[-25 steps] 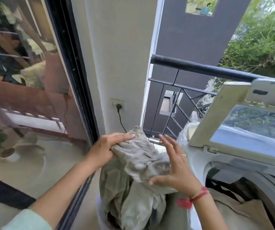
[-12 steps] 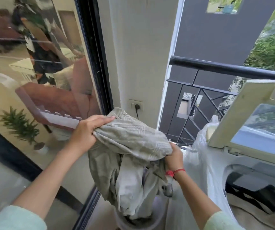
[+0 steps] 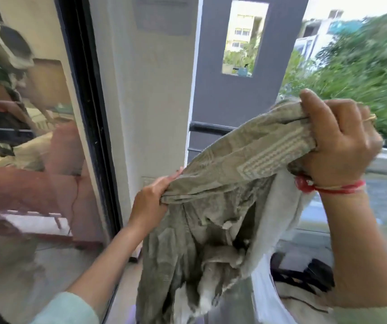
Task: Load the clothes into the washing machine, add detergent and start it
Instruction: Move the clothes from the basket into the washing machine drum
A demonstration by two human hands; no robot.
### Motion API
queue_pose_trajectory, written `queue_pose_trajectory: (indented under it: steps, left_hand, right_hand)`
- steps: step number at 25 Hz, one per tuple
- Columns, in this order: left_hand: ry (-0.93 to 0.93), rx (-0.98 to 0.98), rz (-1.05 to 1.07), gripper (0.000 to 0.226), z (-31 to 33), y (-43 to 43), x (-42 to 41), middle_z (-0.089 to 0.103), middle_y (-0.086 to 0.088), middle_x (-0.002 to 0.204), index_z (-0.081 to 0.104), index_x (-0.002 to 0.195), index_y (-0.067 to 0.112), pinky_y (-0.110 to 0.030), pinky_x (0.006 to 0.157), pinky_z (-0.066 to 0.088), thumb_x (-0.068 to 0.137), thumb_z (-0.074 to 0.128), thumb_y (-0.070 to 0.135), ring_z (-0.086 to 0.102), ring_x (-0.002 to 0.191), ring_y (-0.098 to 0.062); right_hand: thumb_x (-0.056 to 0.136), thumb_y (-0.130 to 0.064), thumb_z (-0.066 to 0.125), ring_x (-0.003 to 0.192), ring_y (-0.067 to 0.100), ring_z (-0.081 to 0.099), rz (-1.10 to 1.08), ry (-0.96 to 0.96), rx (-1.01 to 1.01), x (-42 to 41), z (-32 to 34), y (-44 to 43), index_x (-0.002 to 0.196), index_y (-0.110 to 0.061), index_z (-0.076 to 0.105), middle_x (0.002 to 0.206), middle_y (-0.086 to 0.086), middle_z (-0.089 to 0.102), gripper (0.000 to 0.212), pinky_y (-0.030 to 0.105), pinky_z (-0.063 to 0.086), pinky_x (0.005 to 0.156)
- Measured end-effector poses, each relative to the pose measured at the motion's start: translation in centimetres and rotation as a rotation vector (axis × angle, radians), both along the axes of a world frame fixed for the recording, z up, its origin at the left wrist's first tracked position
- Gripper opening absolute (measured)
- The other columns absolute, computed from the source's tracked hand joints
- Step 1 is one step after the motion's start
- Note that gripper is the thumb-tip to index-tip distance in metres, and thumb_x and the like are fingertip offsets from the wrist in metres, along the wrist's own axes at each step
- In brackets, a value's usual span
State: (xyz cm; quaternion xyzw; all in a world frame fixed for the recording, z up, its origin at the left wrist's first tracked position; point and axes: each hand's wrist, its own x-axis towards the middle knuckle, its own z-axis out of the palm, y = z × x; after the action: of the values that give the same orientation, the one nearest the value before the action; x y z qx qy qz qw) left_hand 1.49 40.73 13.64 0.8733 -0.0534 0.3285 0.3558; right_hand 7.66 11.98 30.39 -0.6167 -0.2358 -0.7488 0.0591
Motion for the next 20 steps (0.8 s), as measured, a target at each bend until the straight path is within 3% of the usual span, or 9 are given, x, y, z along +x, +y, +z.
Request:
queue_pose_trajectory:
  steps: [2,5,7,10,13,15,17,19,20]
  left_hand:
    - [-0.043,0.003,-0.054,0.082,0.9,-2.3,1.3,0.06,0.011,0.124,0.037,0.135,0.051,-0.039,0.076,0.054,0.077,0.062,-0.002,0.063,0.101,-0.018]
    - [0.035,0.075,-0.015,0.074,-0.3,-5.5,2.6,0.057,0.01,0.127,0.041,0.133,0.05,-0.035,0.07,0.053,0.079,0.057,0.002,0.063,0.098,-0.022]
    - [0.28,0.202,0.007,0.064,-2.4,-6.4,3.4,0.055,0.011,0.129,0.039,0.132,0.053,-0.032,0.073,0.05,0.085,0.052,0.012,0.061,0.103,-0.022]
    - [0.763,0.431,-0.198,0.041,-5.6,-7.7,3.9,0.059,0.009,0.125,0.046,0.123,0.047,-0.032,0.082,0.048,0.084,0.049,0.034,0.056,0.112,-0.02]
    - [0.881,0.46,-0.299,0.037,-8.5,-11.7,3.6,0.06,0.005,0.121,0.049,0.117,0.04,-0.034,0.084,0.048,0.08,0.051,0.038,0.056,0.113,-0.021]
    - [0.844,0.39,-0.262,0.05,-9.3,-15.1,4.1,0.055,0.004,0.121,0.037,0.125,0.049,-0.04,0.086,0.048,0.078,0.049,0.039,0.055,0.112,-0.022]
    - [0.834,0.329,-0.248,0.072,-9.7,-17.7,4.8,0.042,0.001,0.137,0.018,0.137,0.051,-0.043,0.095,0.044,0.076,0.054,0.037,0.046,0.122,-0.022]
    - [0.871,0.128,-0.376,0.097,-8.9,-20.7,5.1,0.017,0.008,0.154,-0.001,0.14,0.055,-0.04,0.11,0.031,0.071,0.066,0.045,0.026,0.138,-0.014]
    - [0.818,0.009,-0.443,0.102,-7.8,-22.6,5.3,0.01,0.015,0.154,-0.006,0.138,0.059,-0.036,0.113,0.025,0.068,0.069,0.053,0.019,0.14,-0.007]
  right_hand:
    - [0.079,-0.013,0.072,0.066,0.025,0.055,-0.126,0.008,-0.074,-0.1,1.4,-3.3,0.115,-0.02,0.062,0.083,0.005,0.063,0.037,0.032,0.039,0.05]
    - [0.074,-0.015,0.074,0.072,0.029,0.059,-0.236,0.256,-0.175,-0.5,-0.2,-7.3,0.111,-0.02,0.061,0.086,0.007,0.062,0.039,0.033,0.042,0.047]
    - [0.067,-0.013,0.078,0.072,0.028,0.06,-0.284,0.457,-0.243,-1.2,-3.7,-9.5,0.105,-0.02,0.062,0.084,0.004,0.061,0.042,0.032,0.043,0.045]
    - [0.064,-0.011,0.078,0.069,0.027,0.063,-0.191,0.712,-0.227,-1.4,-8.5,-11.4,0.099,-0.02,0.065,0.084,0.002,0.063,0.039,0.03,0.047,0.046]
    - [0.072,-0.012,0.072,0.069,0.025,0.064,-0.065,0.77,-0.16,-0.7,-10.1,-12.5,0.095,-0.018,0.062,0.084,0.001,0.067,0.027,0.027,0.045,0.047]
    - [0.079,-0.011,0.059,0.061,0.024,0.061,0.018,0.78,-0.148,0.3,-10.7,-14.4,0.092,-0.013,0.057,0.078,0.003,0.067,0.013,0.021,0.038,0.045]
    - [0.081,-0.017,0.045,0.054,0.022,0.055,0.076,0.835,-0.137,1.4,-11.9,-17.5,0.086,-0.01,0.056,0.073,0.003,0.064,0.014,0.017,0.028,0.048]
    - [0.079,-0.012,0.051,0.052,0.023,0.054,0.059,0.917,-0.114,2.8,-14.1,-21.0,0.085,-0.011,0.054,0.073,0.003,0.063,0.007,0.016,0.022,0.048]
    - [0.075,-0.005,0.058,0.053,0.024,0.055,0.065,0.973,-0.094,3.4,-14.9,-21.9,0.085,-0.013,0.054,0.074,0.003,0.063,0.013,0.016,0.023,0.047]
